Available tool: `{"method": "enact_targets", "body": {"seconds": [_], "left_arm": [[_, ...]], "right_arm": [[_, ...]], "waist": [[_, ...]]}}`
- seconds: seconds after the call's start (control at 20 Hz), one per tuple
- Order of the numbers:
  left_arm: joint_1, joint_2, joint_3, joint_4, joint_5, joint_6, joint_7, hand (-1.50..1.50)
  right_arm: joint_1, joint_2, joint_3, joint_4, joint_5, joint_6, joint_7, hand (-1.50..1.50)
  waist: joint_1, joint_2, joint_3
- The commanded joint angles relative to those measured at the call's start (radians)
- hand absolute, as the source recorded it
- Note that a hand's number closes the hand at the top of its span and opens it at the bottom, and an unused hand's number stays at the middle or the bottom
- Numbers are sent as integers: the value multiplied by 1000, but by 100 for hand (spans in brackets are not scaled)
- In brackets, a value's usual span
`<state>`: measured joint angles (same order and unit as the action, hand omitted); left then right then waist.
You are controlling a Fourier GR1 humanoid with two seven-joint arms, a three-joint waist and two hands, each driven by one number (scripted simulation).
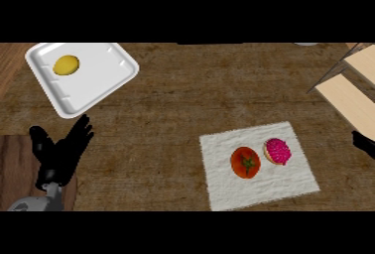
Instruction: Pick the tomato from the placemat and place it in the tiered shelf
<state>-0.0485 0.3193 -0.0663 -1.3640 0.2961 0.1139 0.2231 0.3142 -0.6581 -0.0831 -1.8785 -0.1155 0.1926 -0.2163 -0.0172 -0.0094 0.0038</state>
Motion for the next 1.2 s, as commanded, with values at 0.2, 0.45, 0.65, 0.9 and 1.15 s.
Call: {"method": "enact_targets", "body": {"seconds": [0.2, 0.45, 0.65, 0.9, 1.15], "left_arm": [[-63, 3, 25, 64, -1, -12, 49, 0], [-9, 4, 7, 7, -10, -20, 69, 0], [-22, -67, -25, 81, -59, -2, -12, 0], [10, -53, 0, 24, -50, -16, 25, 0], [-10, -53, 27, 56, -58, -23, 24, 0]], "right_arm": [[-40, 59, 134, -321, 175, -168, 504, -150], [-168, 112, 296, -350, 401, -238, 771, -150], [-287, 170, 402, -333, 484, -199, 960, -150], [-306, 217, 480, -206, 593, -155, 933, -150], [-289, 256, 517, -217, 672, -130, 1029, -150]], "waist": [[13, 11, -6], [32, 10, -6], [24, 11, -6], [23, 10, -4], [17, 9, -4]]}}
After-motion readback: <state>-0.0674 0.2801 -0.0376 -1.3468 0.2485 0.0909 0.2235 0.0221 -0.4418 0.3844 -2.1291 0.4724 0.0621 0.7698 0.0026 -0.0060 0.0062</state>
